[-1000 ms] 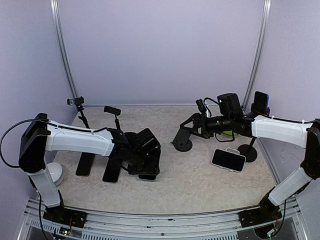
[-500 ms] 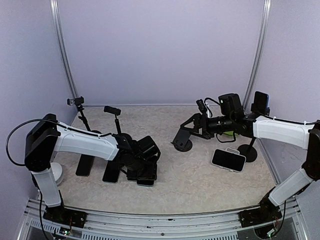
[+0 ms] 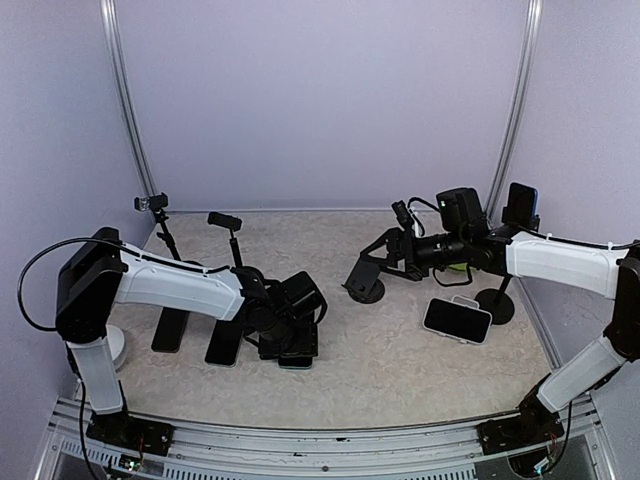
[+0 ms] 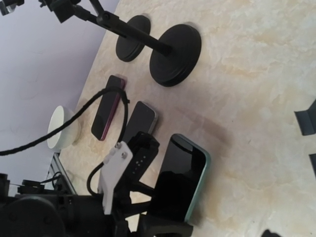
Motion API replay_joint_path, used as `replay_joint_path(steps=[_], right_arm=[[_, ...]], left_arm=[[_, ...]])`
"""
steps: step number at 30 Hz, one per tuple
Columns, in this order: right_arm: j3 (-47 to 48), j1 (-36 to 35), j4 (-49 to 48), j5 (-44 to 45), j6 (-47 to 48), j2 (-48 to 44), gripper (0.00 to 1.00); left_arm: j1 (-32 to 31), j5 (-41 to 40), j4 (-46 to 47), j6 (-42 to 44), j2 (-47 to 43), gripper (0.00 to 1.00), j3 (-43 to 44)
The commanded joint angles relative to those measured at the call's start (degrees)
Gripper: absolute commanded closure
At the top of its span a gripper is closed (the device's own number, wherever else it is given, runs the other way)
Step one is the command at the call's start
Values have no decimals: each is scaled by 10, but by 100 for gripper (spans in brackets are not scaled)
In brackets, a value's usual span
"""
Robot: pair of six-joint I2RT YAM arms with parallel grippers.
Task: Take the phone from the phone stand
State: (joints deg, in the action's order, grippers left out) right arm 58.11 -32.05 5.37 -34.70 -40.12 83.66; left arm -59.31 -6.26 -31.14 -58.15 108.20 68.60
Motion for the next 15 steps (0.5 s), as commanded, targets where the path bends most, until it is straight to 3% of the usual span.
replay_joint_path(steps=[1,5,8,12,15], right_arm=[[5,4,3,-4,3,1,10],[6,4,7,-4,6,4,11],[7,4,16,2,15,7,11],[20,4,44,20,37,20,14],[31,8,63,32,54,34,17]], left_arm=[[1,-20,-22,-5,27,41,4],[4,-27,-31,3,27,35,9],[4,-43,-42,3,15,16,11],[4,-49,-47,6,3,2,13],[2,-50,-36,15,-10,1,19]])
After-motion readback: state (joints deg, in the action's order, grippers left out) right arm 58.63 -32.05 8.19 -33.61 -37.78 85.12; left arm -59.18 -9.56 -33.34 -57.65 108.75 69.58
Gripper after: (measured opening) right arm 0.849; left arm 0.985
